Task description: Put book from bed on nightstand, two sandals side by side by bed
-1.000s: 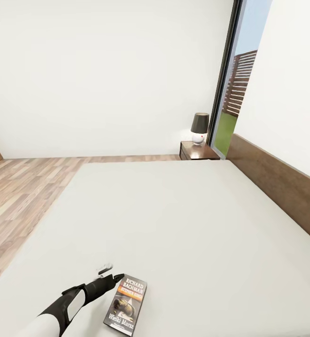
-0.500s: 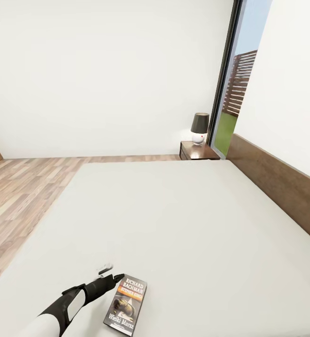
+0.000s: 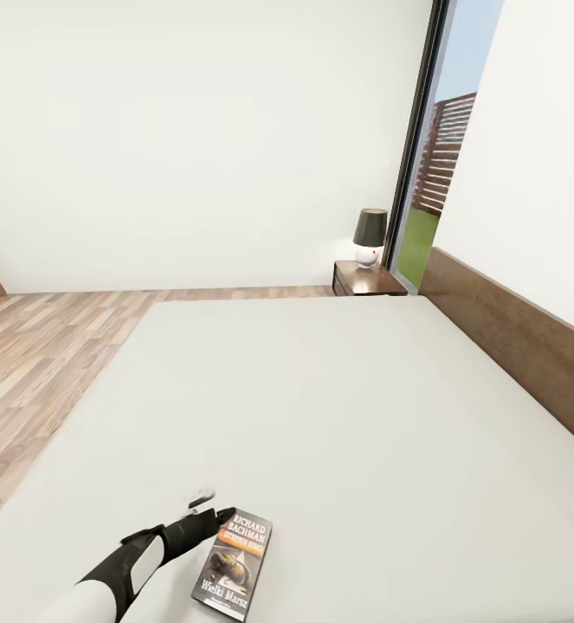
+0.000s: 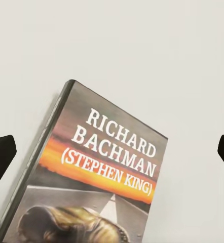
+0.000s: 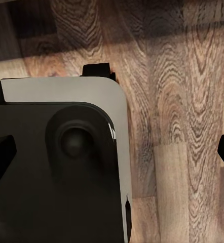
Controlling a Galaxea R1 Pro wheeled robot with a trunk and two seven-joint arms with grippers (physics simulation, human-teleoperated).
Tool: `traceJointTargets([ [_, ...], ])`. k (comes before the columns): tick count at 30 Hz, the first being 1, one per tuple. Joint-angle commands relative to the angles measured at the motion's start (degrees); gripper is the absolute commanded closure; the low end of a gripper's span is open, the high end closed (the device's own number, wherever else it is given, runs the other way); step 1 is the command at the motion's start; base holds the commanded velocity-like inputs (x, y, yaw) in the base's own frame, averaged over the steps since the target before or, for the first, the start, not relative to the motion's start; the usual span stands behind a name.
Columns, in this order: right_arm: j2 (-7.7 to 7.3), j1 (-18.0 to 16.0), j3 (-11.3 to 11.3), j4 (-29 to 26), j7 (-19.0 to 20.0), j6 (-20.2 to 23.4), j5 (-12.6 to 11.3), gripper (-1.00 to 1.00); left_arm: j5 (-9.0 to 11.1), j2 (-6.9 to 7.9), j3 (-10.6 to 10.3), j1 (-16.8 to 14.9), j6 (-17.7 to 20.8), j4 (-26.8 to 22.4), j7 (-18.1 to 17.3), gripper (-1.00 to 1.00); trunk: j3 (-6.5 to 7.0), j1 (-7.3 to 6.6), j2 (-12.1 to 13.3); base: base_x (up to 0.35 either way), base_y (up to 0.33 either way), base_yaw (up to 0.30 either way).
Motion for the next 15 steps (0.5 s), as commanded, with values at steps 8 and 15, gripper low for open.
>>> traceJointTargets([
  [8, -0.03, -0.06, -0.48, 0.16, 0.15, -0.32, 0.42, -1.00, 0.29, -0.36, -0.35, -0.02, 0.58, 0.01, -0.27, -1.00, -0.05, 0.00, -0.03, 0.000, 0.000, 0.000],
  [15, -0.03, -0.06, -0.48, 0.16, 0.14, -0.32, 0.42, -1.00, 0.29, -0.64, -1.11, -0.02, 0.58, 0.04, -0.24, -1.00, -0.05, 0.00, -0.03, 0.000, 0.000, 0.000],
])
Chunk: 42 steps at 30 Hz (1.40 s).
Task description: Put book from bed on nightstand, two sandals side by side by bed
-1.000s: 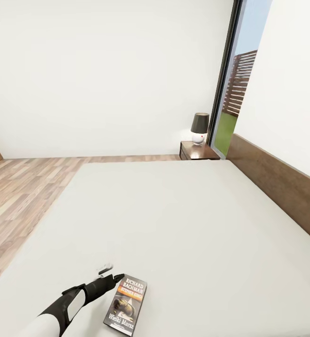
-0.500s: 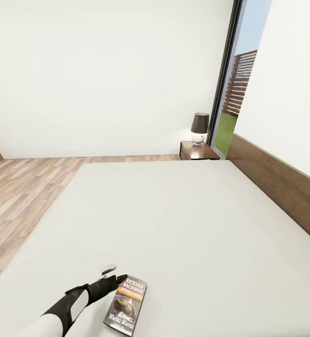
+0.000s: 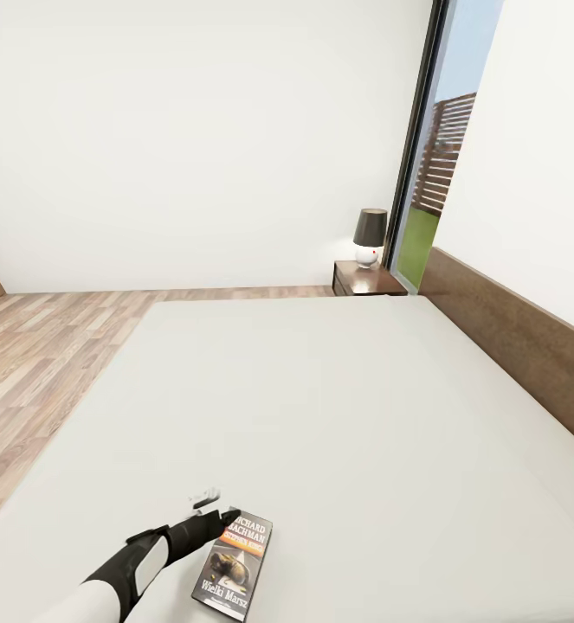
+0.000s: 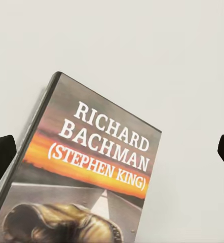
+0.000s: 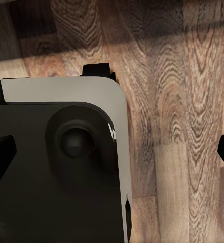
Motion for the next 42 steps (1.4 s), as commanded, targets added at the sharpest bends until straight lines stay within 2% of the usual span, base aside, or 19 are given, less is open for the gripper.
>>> traceJointTargets([
  [1, -0.03, -0.06, -0.48, 0.16, 0.17, -0.32, 0.42, -1.00, 0.21, -0.06, 0.38, -0.02, 0.58, -0.03, -0.25, -1.00, -0.05, 0.00, -0.03, 0.000, 0.000, 0.000],
  [42, -0.04, -0.06, -0.48, 0.16, 0.19, -0.32, 0.42, -1.00, 0.21, -0.88, -0.11, -0.02, 0.58, -0.05, -0.27, -1.00, -0.05, 0.00, -0.03, 0.000, 0.000, 0.000],
])
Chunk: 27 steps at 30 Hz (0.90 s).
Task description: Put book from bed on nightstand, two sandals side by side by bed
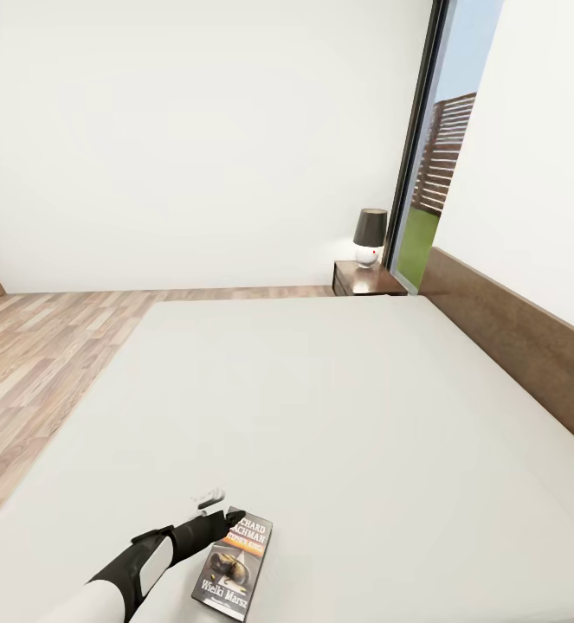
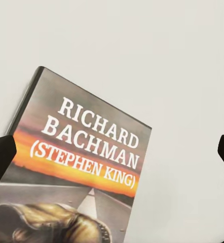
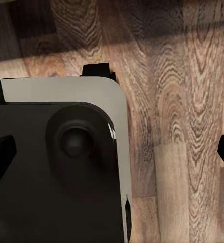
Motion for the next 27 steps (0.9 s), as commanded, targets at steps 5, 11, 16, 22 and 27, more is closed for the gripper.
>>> traceJointTargets([
  [5, -0.03, -0.06, -0.48, 0.16, 0.17, -0.32, 0.42, -1.00, 0.25, -0.03, 0.40, -0.02, 0.59, -0.07, -0.26, -1.00, -0.05, 0.00, -0.03, 0.000, 0.000, 0.000],
  [11, -0.02, -0.06, -0.48, 0.16, 0.15, -0.32, 0.42, -1.00, 0.25, -0.03, 0.40, -0.02, 0.59, -0.08, -0.26, -1.00, -0.05, 0.00, -0.03, 0.000, 0.000, 0.000],
  [16, -0.02, -0.06, -0.48, 0.16, 0.16, -0.32, 0.42, -1.00, 0.27, 0.00, 0.40, -0.02, 0.59, -0.09, -0.27, -1.00, -0.05, 0.00, -0.03, 0.000, 0.000, 0.000],
  [22, -0.02, -0.06, -0.48, 0.16, 0.15, -0.32, 0.42, -1.00, 0.32, 0.08, 0.40, -0.02, 0.59, -0.10, -0.32, -1.00, -0.05, 0.00, -0.03, 0.000, 0.000, 0.000],
  [27, -0.02, -0.06, -0.48, 0.16, 0.14, -0.32, 0.42, -1.00, 0.33, 0.11, 0.41, -0.02, 0.59, -0.10, -0.34, -1.00, -0.05, 0.00, -0.03, 0.000, 0.000, 0.000],
])
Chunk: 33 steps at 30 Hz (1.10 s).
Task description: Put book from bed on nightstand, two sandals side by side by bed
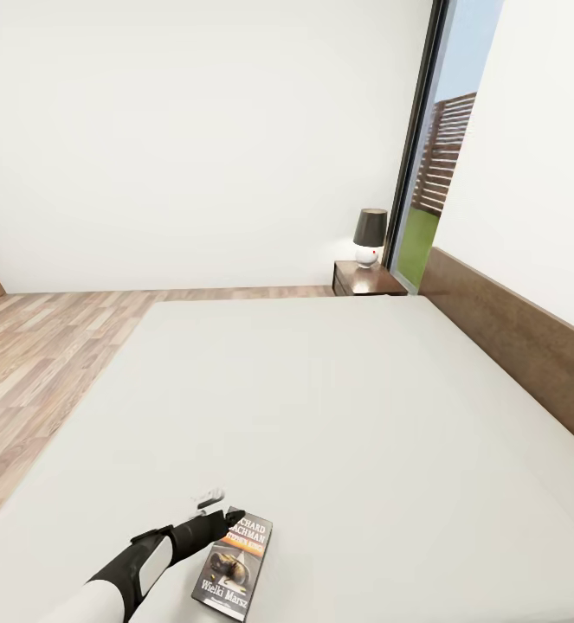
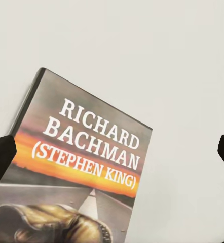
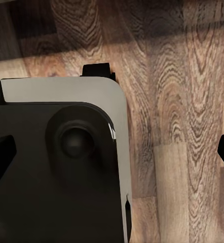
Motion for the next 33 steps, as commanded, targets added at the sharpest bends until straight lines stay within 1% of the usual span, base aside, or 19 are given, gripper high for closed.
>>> traceJointTargets([
  [1, -0.03, -0.06, -0.48, 0.16, 0.17, -0.32, 0.42, -1.00, 0.27, -0.02, 0.42, -0.02, 0.59, -0.04, -0.25, -1.00, -0.05, 0.00, -0.03, 0.000, 0.000, 0.000],
  [33, -0.03, -0.06, -0.48, 0.16, 0.13, -0.32, 0.42, -1.00, 0.60, 0.22, 0.60, -0.02, 0.64, -0.04, -0.79, -1.00, -0.05, 0.00, -0.03, 0.000, 0.000, 0.000],
])
